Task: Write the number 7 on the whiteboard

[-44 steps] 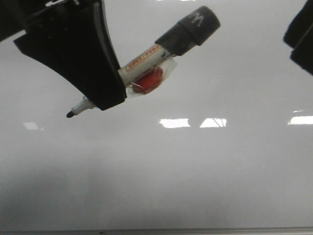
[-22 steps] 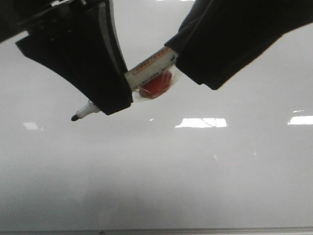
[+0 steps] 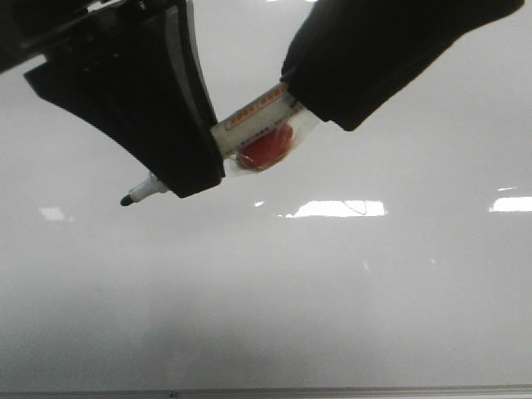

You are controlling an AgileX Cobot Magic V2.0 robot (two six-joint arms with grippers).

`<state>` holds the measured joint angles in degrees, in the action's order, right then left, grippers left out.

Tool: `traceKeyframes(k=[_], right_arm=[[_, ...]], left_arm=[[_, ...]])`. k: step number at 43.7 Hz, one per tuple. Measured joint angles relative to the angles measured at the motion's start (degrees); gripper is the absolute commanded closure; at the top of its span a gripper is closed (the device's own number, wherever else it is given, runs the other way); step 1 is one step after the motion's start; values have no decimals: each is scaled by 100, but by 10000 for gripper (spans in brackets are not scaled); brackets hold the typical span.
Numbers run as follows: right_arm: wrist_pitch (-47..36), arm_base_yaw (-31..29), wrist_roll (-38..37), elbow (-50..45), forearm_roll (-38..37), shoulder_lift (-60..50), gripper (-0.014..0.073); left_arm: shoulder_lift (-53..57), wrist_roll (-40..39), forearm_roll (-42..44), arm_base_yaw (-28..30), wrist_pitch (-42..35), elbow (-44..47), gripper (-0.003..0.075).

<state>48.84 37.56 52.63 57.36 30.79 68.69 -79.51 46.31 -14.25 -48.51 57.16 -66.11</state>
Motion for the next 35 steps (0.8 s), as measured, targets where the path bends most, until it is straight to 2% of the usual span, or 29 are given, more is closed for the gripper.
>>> traceKeyframes(k=[4, 9, 14, 19, 27, 31, 35], right_arm=[[14, 0, 9, 0, 0, 0, 661], [17, 0, 9, 0, 8, 0, 661], [-41, 0, -45, 0, -47, -13, 661], [33, -58, -459, 11, -569, -165, 661], [217, -653, -2008, -26, -1650, -670, 661], [123, -1011, -2859, -232, -1788, -1057, 661], [-238, -1172, -3370, -709, -1788, -1502, 661]], left_arm=[[0, 10, 0, 0, 0, 0, 464], [0, -72, 120, 0, -69, 0, 383], [152, -513, 362, 142, -72, 0, 384], [583, -838, 525, 616, -62, 0, 384], [1566, -945, 199, 1712, -76, 309, 384], [2049, -954, -157, 2287, -148, 598, 384], [2572, -954, -576, 2859, -360, 960, 384]])
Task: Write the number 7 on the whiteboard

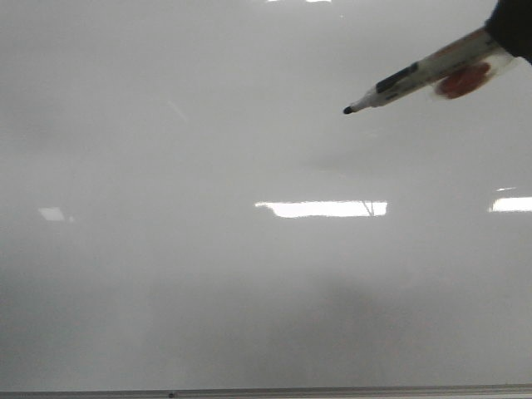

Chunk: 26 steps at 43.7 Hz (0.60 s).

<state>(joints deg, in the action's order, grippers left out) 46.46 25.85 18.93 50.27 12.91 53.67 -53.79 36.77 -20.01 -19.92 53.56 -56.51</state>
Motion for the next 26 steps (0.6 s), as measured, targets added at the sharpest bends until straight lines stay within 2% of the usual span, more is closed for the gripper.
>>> traceKeyframes(k=[5, 10, 26], right_arm=[[-354, 1, -168, -340, 243, -220, 661], [-929, 1, -191, -335, 612, -120, 661], [-1224, 1, -157, 760, 773, 1228, 661]], left_arm=[[397, 0, -386, 388, -219, 272, 384], [512, 0, -500, 473, -292, 306, 384], [501, 0, -551, 485, -330, 333, 384]])
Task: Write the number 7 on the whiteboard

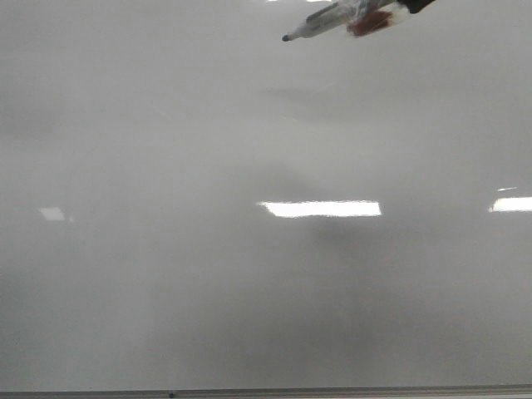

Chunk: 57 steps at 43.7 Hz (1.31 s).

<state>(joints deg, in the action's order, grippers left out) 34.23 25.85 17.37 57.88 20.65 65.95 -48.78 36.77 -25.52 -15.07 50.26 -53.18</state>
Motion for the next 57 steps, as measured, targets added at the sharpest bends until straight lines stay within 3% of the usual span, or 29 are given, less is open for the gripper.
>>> traceKeyframes(k=[14, 28, 40, 57], right_arm=[[-368, 0, 12, 633, 0, 1109, 661], [-789, -91, 25, 679, -46, 1607, 657], [-158, -738, 57, 703, -91, 1411, 652], [199, -485, 177, 462, -226, 1652, 652]], left_arm=[[0, 0, 0, 0, -12, 0, 384], [0, 0, 0, 0, -22, 0, 384], [0, 0, 0, 0, -22, 0, 384], [0, 0, 0, 0, -139, 0, 384]])
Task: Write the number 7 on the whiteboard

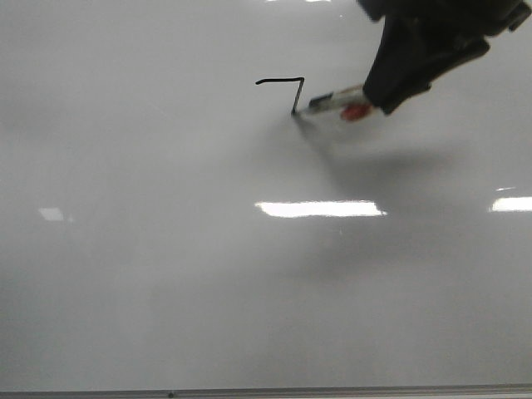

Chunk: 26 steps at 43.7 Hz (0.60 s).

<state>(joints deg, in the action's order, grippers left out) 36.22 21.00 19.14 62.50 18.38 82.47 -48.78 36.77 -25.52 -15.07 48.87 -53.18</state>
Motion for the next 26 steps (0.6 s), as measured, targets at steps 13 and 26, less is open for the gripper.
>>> traceKeyframes(k=[13, 26], right_arm=[[71, 181, 35, -181, -86, -186, 652], [1327, 891, 1681, -275, -63, -1581, 652]], left_arm=[[0, 158, -15, 0, 0, 0, 384], [-137, 1505, -1170, -79, 388, 0, 307]])
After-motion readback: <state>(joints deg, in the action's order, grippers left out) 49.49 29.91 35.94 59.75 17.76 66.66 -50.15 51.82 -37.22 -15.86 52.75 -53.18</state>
